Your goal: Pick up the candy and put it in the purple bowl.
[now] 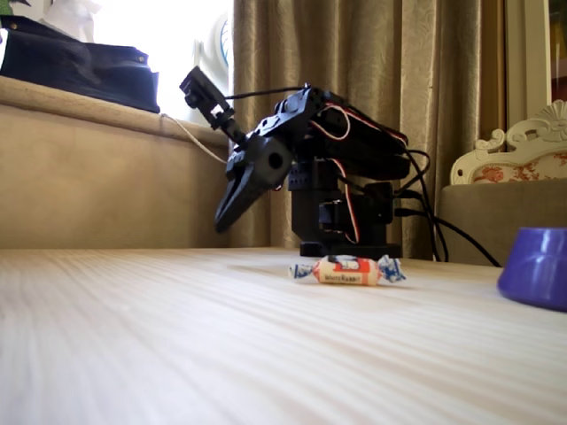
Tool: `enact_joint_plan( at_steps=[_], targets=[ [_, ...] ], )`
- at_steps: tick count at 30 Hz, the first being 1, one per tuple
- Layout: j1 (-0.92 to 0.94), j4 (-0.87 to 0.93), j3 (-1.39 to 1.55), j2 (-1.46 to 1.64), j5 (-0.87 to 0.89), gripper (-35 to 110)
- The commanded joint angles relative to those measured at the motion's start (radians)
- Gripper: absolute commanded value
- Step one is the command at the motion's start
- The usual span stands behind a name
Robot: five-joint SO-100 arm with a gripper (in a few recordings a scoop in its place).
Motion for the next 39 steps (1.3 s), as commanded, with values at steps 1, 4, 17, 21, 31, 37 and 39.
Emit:
enact_joint_plan(
  at_steps=[1,4,17,21,31,37,39],
  targets=[
    [0.015,0.006,-0.021,0.009,0.009,-1],
    [0.006,0.006,-0.021,0.009,0.000,-1],
    [-0.066,0.021,-0.026,0.009,-0.003,-1],
    [-0.098,-0.025,-0.028,0.009,0.040,-1],
    [-0.241,0.095,-0.233,0.009,0.351,-1],
    [-0.382,0.098,-0.385,0.008,0.503,-1],
    [-0.414,0.135,-0.442,0.008,0.554,-1]
  ],
)
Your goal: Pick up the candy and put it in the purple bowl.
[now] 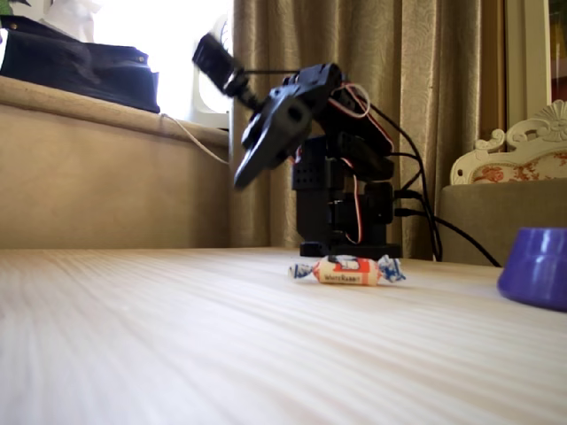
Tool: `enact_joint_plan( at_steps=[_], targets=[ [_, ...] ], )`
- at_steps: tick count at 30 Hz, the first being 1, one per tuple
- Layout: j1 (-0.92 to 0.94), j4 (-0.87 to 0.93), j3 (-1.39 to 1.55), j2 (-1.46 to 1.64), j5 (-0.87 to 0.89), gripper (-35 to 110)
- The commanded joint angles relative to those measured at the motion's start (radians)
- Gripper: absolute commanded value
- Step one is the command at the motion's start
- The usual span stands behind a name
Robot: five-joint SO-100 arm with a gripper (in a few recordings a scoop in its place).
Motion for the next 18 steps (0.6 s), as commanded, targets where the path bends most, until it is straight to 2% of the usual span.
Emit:
enact_joint_plan(
  at_steps=[1,9,18],
  targets=[
    [-0.063,0.061,-0.190,0.009,0.123,-1],
    [-0.146,0.244,-0.474,-0.298,0.322,-1],
    [-0.245,0.253,-0.520,-0.425,0.629,-1]
  ],
)
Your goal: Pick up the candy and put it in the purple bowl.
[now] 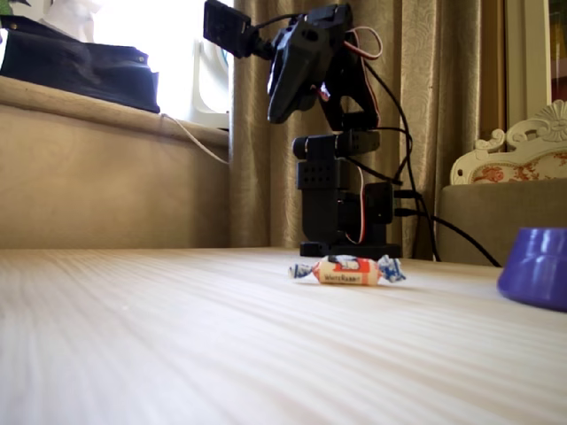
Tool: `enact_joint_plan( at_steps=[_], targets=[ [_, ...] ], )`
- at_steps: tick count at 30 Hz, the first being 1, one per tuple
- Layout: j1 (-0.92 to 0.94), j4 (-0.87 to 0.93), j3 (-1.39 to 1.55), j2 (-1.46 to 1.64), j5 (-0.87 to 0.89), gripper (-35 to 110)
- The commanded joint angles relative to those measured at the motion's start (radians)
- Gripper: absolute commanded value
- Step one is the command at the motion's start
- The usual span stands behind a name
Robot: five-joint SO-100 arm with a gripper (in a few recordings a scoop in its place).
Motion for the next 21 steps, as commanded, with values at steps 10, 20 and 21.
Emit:
enact_joint_plan(
  at_steps=[10,20,21],
  targets=[
    [-0.247,-0.066,-0.104,-0.225,0.445,-1],
    [-0.376,-0.206,-0.137,-0.454,0.500,-1],
    [-0.379,-0.233,-0.132,-0.469,0.472,-1]
  ],
)
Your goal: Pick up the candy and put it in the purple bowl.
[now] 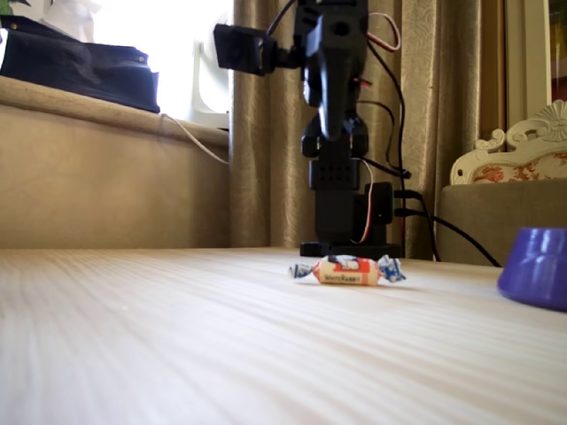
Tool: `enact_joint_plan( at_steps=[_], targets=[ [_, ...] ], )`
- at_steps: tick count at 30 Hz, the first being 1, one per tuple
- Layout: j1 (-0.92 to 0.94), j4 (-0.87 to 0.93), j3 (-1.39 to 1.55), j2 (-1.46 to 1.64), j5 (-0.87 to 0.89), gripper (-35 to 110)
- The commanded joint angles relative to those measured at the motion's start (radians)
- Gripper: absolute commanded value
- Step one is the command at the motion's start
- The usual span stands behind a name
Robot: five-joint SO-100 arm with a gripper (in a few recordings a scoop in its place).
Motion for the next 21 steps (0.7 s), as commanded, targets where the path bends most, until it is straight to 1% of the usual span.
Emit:
enact_joint_plan(
  at_steps=[1,6,12,16,21],
  targets=[
    [-0.021,-0.075,-0.069,-0.055,0.086,-1],
    [-0.008,-0.018,-0.132,-0.207,0.063,-1],
    [0.058,0.048,-0.230,-0.420,-0.066,-1],
    [0.095,0.018,-0.256,-0.509,-0.153,1],
    [0.087,-0.057,-0.253,-0.575,-0.158,6]
  ],
)
